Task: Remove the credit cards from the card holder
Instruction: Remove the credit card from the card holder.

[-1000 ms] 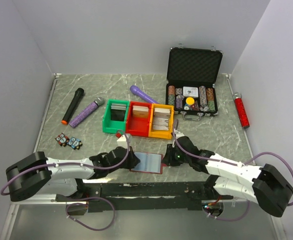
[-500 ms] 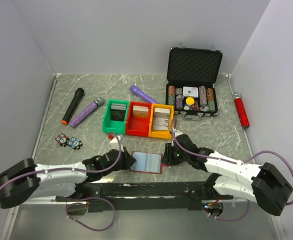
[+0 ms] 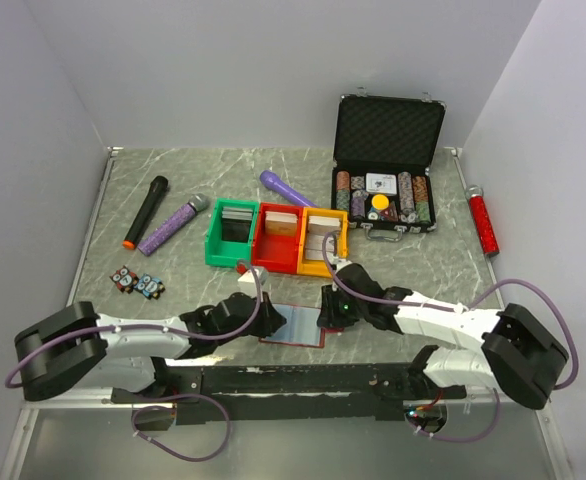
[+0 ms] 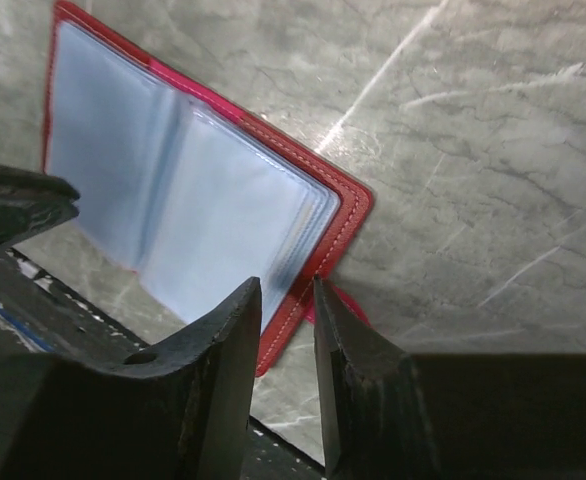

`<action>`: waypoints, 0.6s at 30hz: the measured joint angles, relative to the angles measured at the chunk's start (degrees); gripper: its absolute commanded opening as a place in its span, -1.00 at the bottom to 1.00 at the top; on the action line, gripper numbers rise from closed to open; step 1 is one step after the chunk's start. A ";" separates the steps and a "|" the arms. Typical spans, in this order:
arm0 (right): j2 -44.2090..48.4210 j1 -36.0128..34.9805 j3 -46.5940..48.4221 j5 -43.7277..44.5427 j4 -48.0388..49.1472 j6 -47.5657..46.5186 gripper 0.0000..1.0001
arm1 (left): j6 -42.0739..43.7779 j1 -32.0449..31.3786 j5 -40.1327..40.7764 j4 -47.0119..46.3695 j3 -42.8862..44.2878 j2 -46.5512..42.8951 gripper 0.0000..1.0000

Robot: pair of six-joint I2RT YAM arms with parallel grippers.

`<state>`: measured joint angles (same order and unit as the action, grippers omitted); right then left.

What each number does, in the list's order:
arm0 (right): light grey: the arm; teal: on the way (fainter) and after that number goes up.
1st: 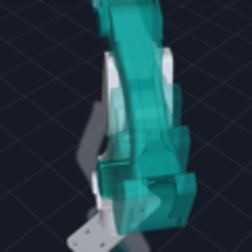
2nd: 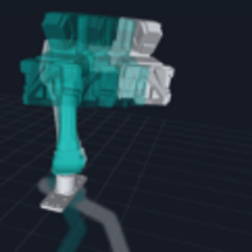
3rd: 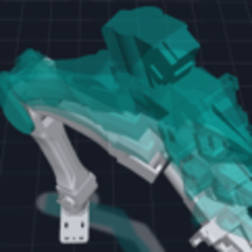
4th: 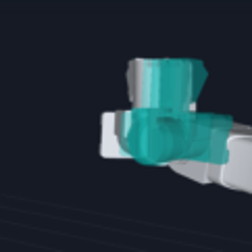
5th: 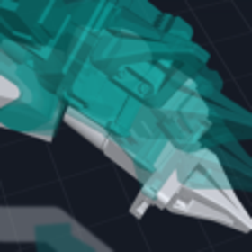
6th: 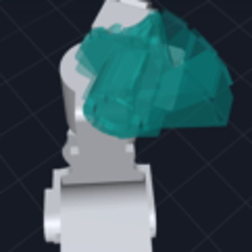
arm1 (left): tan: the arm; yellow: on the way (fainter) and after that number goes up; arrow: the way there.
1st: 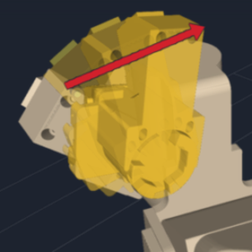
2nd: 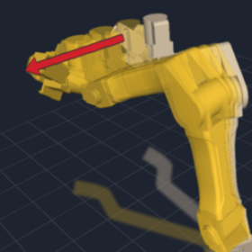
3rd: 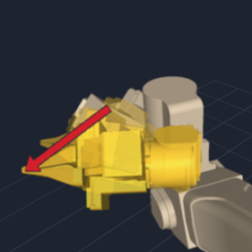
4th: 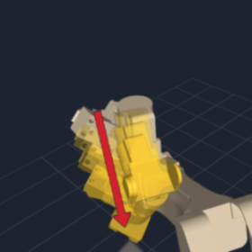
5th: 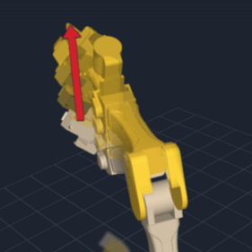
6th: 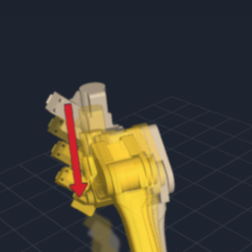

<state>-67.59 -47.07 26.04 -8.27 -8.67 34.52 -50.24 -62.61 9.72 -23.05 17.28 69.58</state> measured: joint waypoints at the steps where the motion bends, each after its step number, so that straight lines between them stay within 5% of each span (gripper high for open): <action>1: -0.63 -0.04 0.07 -0.15 -0.02 -0.13 -0.32 | -0.04 0.00 0.00 0.24 0.00 0.94 -0.98; 18: -8.85 -2.91 6.82 0.50 -1.79 -2.69 -0.30 | -5.07 0.00 1.73 -1.84 -2.32 4.57 -0.98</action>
<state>-76.44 -49.98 32.86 -7.77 -10.46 31.83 -55.31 -62.61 11.44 -24.88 14.96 74.15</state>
